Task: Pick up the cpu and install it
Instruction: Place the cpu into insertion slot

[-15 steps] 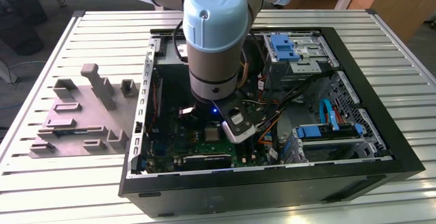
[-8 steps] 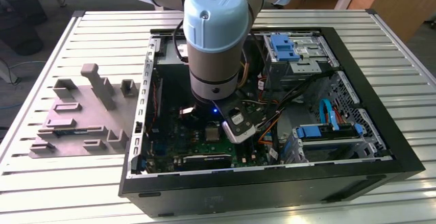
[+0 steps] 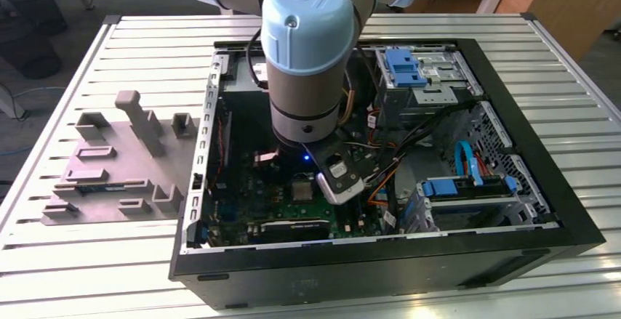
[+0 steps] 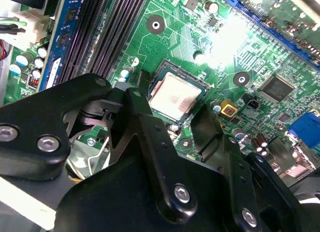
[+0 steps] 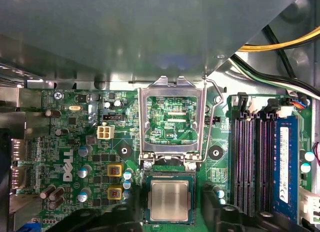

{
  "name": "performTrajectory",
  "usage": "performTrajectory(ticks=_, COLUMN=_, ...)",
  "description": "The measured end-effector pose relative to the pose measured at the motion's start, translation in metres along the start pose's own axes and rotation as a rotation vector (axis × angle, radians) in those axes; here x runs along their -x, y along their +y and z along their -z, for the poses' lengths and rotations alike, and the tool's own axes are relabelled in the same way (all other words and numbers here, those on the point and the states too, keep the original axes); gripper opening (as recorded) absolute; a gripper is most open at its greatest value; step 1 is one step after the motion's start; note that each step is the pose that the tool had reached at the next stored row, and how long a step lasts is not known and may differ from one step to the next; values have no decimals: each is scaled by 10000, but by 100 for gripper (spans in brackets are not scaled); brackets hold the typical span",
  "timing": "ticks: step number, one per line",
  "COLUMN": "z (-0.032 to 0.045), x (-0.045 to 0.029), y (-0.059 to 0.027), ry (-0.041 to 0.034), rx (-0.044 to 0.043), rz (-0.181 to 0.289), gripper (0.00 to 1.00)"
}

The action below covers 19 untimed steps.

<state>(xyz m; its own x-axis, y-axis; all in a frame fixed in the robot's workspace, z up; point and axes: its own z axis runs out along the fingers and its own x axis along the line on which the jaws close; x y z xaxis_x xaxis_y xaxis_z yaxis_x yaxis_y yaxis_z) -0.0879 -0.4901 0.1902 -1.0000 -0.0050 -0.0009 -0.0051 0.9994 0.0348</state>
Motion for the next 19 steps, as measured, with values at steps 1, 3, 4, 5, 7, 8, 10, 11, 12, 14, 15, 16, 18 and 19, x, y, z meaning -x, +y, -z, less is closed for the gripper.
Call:
performTrajectory(ticks=1, z=0, x=0, y=0, ry=0, rx=0, rz=-3, gripper=60)
performTrajectory(ticks=3, z=0, x=0, y=-1, ry=-1, rx=1, rz=-5, gripper=60)
performTrajectory(ticks=4, z=0, x=0, y=-1, ry=0, rx=1, rz=-5, gripper=60)
performTrajectory(ticks=5, z=0, x=0, y=-1, ry=-1, rx=2, rz=-5, gripper=60)
performTrajectory(ticks=7, z=0, x=0, y=-1, ry=-2, rx=2, rz=-5, gripper=60)
performTrajectory(ticks=8, z=0, x=0, y=-1, ry=-2, rx=3, rz=-5, gripper=60)
performTrajectory(ticks=10, z=1, x=0, y=-1, ry=-1, rx=1, rz=-5, gripper=60)
performTrajectory(ticks=11, z=5, x=0, y=-1, ry=0, rx=-1, rz=-5, gripper=60)
performTrajectory(ticks=12, z=18, x=0, y=-1, ry=0, rx=-2, rz=-5, gripper=60)
performTrajectory(ticks=14, z=33, x=0, y=0, ry=0, rx=0, rz=-5, gripper=60)
performTrajectory(ticks=15, z=43, x=0, y=0, ry=1, rx=-2, rz=-5, gripper=60)
performTrajectory(ticks=16, z=52, x=0, y=0, ry=0, rx=-2, rz=-5, gripper=60)
performTrajectory(ticks=18, z=72, x=0, y=1, ry=-1, rx=-2, rz=-5, gripper=60)
performTrajectory(ticks=19, z=82, x=0, y=2, ry=-1, rx=-1, rz=-5, gripper=60)
